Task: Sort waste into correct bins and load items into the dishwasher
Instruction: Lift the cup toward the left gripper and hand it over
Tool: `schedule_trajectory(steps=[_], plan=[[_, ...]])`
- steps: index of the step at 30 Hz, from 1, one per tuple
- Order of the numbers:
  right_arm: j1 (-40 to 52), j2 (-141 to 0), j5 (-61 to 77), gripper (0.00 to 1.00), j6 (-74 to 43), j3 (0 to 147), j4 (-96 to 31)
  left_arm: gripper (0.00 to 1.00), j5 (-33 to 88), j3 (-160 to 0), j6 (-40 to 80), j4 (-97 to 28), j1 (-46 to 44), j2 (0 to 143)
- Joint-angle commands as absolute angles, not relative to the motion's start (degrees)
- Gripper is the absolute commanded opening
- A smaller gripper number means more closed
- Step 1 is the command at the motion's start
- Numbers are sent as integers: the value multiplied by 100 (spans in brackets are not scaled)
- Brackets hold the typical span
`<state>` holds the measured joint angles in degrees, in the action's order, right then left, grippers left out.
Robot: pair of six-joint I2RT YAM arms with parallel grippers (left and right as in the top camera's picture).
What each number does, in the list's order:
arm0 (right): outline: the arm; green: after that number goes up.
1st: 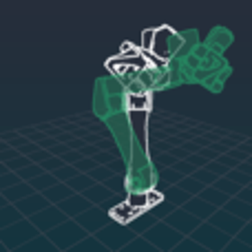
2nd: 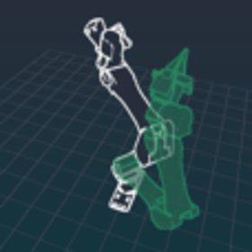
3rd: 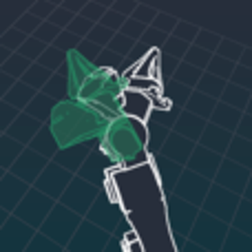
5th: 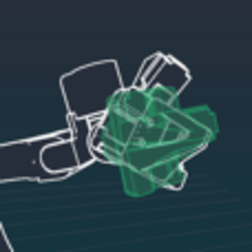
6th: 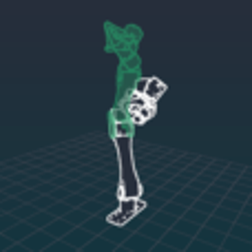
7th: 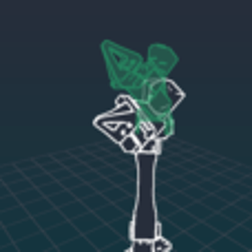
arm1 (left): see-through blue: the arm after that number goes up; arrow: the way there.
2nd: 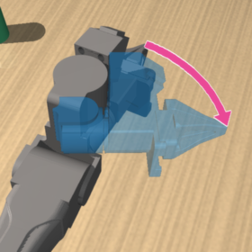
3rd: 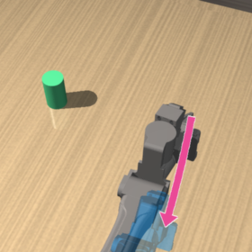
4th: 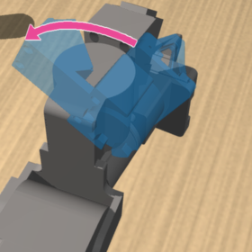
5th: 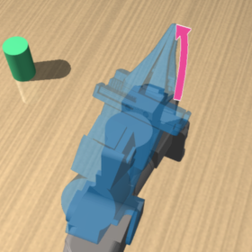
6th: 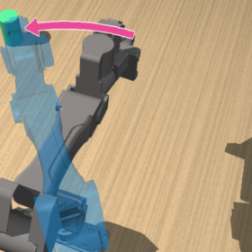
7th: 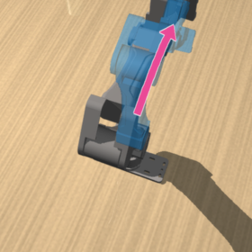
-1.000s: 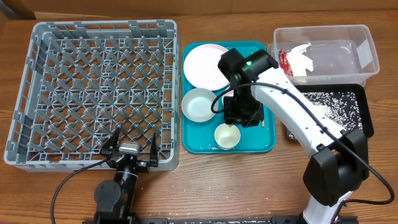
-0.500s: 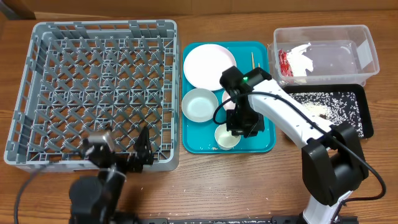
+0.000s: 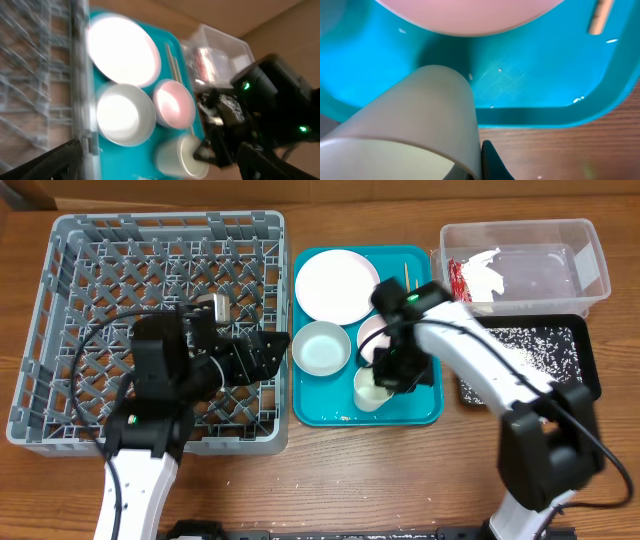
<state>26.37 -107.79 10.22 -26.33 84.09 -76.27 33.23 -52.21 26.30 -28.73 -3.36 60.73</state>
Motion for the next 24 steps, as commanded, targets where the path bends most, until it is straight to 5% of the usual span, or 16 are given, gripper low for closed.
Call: schedule_trajectory(steps=[1,8,17,24], plan=[[1476,-9555,2104,4,-2158,8831,-7456,100,5201,-5345,4950,-2853,-342,6726],[-373,-9028,5430,4,-340,8554,-6919,100,6429,-5347,6047,-2842,-340,7782],[687,-9045,7483,4,-921,6838,-3955,100,8237,-5345,6768,-615,-342,8160],[1437,-9056,7081,4,-1973,6825,-2587,99,8558,-5347,6792,-355,-353,8208]])
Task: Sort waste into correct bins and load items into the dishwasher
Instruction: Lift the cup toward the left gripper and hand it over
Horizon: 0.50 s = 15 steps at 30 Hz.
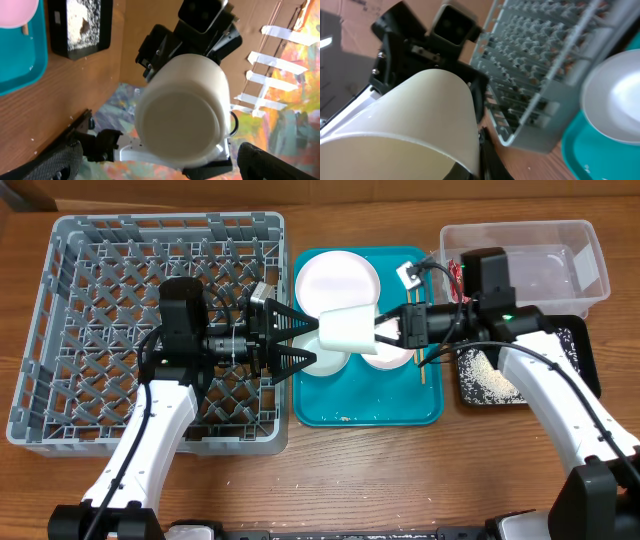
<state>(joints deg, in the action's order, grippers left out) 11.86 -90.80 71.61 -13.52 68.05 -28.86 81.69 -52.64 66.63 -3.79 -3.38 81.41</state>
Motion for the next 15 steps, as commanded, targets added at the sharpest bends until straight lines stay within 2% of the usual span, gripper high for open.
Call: schedule_trajectory(steps=[1,5,10,13,15], plan=[[1531,-9056,6997,4,-2075,6825,-2469,98,8560,-5345,6788,-355,-357,8208],[1931,-9074,6659,4,-2281,6825,-2287,88,8558,-5345,6803,-353,-381,8208],[2093,-9255,6676,4,-2303,6825,-2292,96,8560,-5347,6840,-351,-377,8208],[2268,-9432,6694,4,-2294,6825,-2276,97,8573,-5347,7150,25,-377,8208],[2320,-9463,6687,4,-2272,6825,-2274,93,8604,-5347,7306,255,-377,8208]])
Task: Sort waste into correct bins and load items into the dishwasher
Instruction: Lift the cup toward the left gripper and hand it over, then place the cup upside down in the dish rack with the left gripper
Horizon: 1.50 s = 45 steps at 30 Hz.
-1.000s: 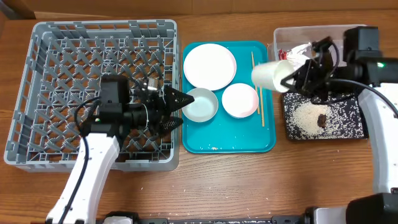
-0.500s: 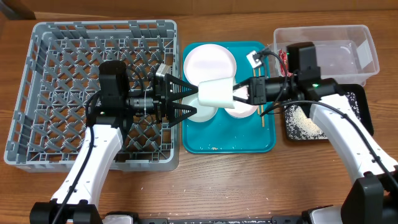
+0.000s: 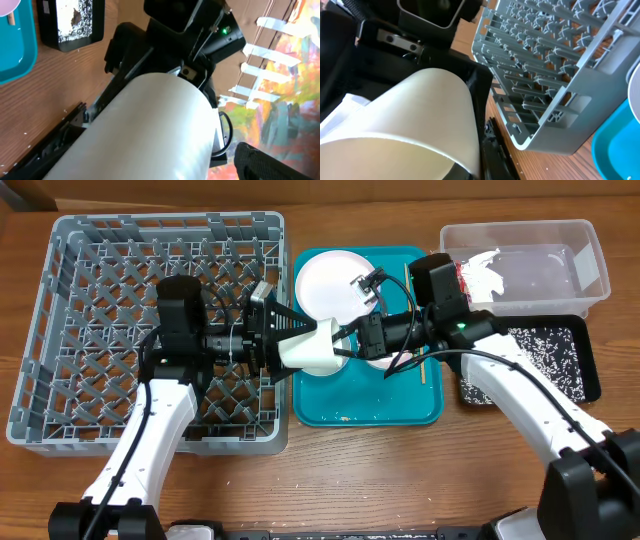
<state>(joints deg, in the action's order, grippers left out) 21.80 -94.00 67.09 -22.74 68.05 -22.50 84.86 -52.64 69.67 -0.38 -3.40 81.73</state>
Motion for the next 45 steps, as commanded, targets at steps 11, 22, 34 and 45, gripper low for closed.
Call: schedule_trajectory(steps=[11,22,34,45], plan=[[2303,-9463,6692,11,-2458,6825,-2018,42,8687,-5347,7371,392,-379,8208],[766,-9456,6692,76,-2530,6827,-2547,23,8490,-5347,7975,2613,250,8206],[379,-9408,5358,87,-1597,6827,-3979,25,6425,-5634,6630,1719,1509,8208],[377,-9408,4493,100,-1498,6827,-4383,31,1881,-9472,2220,-7371,875,8206]])
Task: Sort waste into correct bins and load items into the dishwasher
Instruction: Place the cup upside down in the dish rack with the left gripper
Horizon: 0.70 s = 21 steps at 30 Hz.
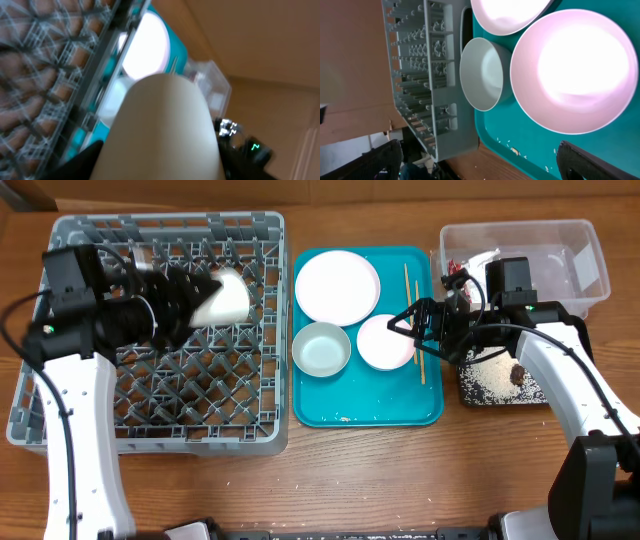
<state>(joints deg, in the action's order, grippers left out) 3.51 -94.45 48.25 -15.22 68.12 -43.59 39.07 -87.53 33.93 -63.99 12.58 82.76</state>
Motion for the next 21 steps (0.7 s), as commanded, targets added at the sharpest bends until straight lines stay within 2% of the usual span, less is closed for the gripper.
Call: schedule_trajectory(steps=[1,5,8,14,21], plan=[[379,-9408,4412,100,-1498,6827,-4407,31,1520,-9585,2222,-7760,729,8206],[377,-9408,4034,100,-1496,6827,-4582,31,825,-9428,2303,-8814,-75,8215],[377,-9408,3938,100,-1494,6827,-4650,31,309,-9019,2598,-8976,-454,8217],[379,-9408,3854,100,-1490,6827,-4707,28,231,-7456,2851,-7909,-814,8221],[377,-9408,3854,100,-1490,6827,-4716,26,296,-6608,2856,-6938,-1037,8224]])
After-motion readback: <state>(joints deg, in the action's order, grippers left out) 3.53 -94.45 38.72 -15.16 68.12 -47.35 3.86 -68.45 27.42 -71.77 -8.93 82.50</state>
